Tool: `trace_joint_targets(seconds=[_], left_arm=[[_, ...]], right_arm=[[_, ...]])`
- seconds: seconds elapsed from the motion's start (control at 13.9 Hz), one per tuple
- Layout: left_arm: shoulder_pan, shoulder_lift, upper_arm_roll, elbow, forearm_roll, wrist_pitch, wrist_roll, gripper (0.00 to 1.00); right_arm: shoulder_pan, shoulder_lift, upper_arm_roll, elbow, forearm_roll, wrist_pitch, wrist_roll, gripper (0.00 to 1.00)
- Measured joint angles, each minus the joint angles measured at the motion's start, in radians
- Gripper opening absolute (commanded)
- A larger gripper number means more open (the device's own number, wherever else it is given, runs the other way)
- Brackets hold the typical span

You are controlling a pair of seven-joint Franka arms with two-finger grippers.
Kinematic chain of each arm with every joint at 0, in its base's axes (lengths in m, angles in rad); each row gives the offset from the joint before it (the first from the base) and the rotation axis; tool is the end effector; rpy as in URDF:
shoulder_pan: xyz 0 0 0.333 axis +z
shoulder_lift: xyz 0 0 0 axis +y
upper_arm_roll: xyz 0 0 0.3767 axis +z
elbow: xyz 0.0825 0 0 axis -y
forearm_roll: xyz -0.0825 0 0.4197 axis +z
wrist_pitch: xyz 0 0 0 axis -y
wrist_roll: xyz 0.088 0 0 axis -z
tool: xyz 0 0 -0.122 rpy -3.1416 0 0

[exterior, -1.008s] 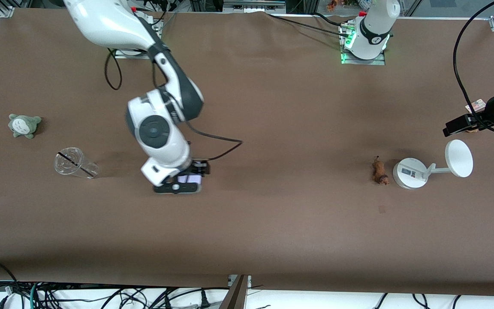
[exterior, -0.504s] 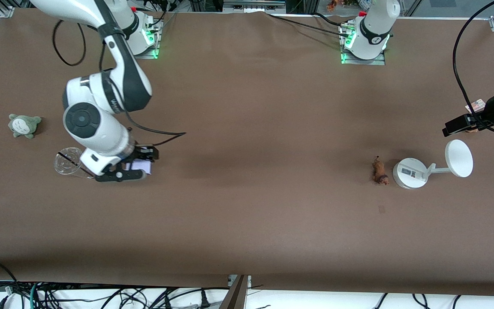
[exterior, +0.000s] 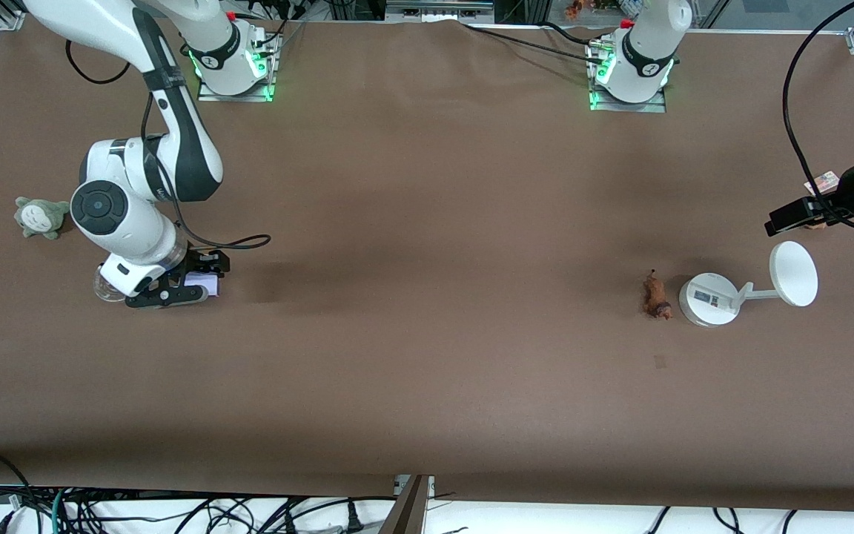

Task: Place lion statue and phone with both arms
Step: 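Carry the white phone with the right gripper toward the clear cup, then lower the phone beside the cup and open the right gripper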

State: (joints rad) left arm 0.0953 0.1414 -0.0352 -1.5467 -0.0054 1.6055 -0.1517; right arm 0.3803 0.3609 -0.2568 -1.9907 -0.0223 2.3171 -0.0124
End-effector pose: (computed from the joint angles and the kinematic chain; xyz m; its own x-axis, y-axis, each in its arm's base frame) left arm 0.6376 0.0393 0.5983 0.9741 0.2101 -0.0830 0.2107 -0.9776 -0.0022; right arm 0.6447 0.0869 0.3018 0.9861 0.1639 -0.0263 0.1658 -0.9805 0.1053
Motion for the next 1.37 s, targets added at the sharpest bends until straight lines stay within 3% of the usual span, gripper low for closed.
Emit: trace_joint_targets(seconds=[0.72,1.37], left_arm=[[0.0,0.0,0.0,0.0,0.0,0.0,0.0,1.0],[0.001,0.0,0.001,0.0,0.0,0.0,0.0,1.0]], right_arm=[[-0.027,0.16,-0.006,-0.043,0.0,0.293,-0.031,0.38],[-0.036,0.187,-0.003,-0.043,0.006,0.326,-0.04,0.4]])
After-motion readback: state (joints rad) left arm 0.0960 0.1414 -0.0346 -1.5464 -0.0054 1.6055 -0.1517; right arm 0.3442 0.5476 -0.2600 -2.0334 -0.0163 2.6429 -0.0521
